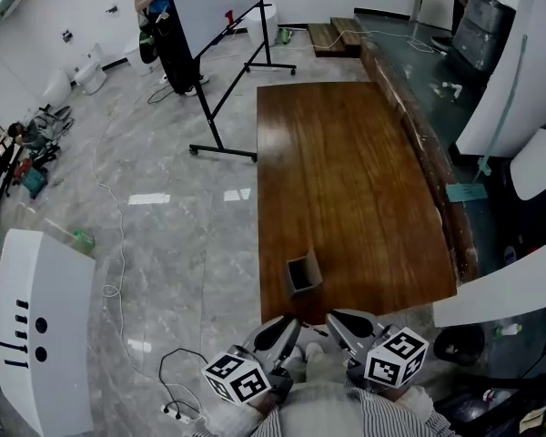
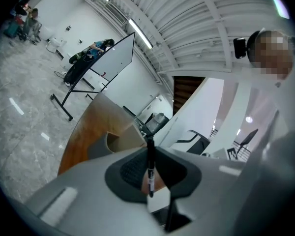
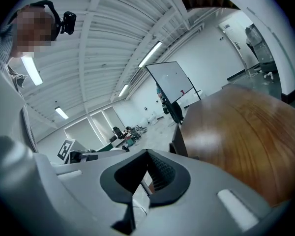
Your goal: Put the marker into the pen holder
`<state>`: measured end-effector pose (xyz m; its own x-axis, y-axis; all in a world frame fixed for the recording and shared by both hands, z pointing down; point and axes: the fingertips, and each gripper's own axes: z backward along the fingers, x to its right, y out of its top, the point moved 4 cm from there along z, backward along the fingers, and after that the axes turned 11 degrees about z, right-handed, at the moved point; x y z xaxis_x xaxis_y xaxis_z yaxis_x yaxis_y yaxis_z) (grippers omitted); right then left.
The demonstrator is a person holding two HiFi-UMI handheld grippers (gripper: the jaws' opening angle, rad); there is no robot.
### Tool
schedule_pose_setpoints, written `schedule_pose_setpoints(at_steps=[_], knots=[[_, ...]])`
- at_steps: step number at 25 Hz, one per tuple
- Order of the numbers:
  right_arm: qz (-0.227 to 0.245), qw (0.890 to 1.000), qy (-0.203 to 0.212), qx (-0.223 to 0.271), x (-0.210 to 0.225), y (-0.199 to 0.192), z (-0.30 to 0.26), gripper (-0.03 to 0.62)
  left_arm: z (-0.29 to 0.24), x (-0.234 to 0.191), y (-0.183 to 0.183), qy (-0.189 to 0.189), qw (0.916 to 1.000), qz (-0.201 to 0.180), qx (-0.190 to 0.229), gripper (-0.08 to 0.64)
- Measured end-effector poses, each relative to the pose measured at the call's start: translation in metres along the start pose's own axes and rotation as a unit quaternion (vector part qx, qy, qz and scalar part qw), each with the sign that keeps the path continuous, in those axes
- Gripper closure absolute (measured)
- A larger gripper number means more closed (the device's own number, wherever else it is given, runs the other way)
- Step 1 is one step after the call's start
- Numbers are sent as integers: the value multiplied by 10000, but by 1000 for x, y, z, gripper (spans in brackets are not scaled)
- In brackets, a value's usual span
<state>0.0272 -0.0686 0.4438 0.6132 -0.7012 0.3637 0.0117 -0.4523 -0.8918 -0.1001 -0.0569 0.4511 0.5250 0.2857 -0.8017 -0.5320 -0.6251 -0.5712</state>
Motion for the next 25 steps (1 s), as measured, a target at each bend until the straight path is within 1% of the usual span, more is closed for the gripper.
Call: schedule_pose_setpoints(at_steps=[2, 5, 8, 14, 18, 20, 22, 25], knots=[[-5, 10000, 17, 8, 4, 5, 0, 594, -1, 1, 5, 27, 10000, 7, 56, 512], [28, 9999, 71, 78, 9, 14, -6, 594, -3, 2, 14, 65, 9999, -82, 118, 512], [49, 9999, 127, 27, 14, 17, -14, 594, -8, -2, 20, 79, 9999, -85, 128, 512], [-88, 9998, 136, 66, 21, 18, -20, 594, -8, -9, 34, 8, 9998, 79, 205, 512], [-210, 9997, 41, 94, 28, 15, -21, 594, -4, -18, 53, 48, 9986, 322, 424, 512], [-297, 9995, -7, 107, 34, 14, -24, 594, -4, -22, 68, 43, 9975, 379, 591, 512], [-407, 9991, -40, 112, 37, 11, -27, 594, -5, -25, 82, 75, 9970, 310, 702, 512], [-596, 9982, -51, 99, 39, 1, -29, 594, -11, -29, 94, 145, 9972, 117, 726, 512]])
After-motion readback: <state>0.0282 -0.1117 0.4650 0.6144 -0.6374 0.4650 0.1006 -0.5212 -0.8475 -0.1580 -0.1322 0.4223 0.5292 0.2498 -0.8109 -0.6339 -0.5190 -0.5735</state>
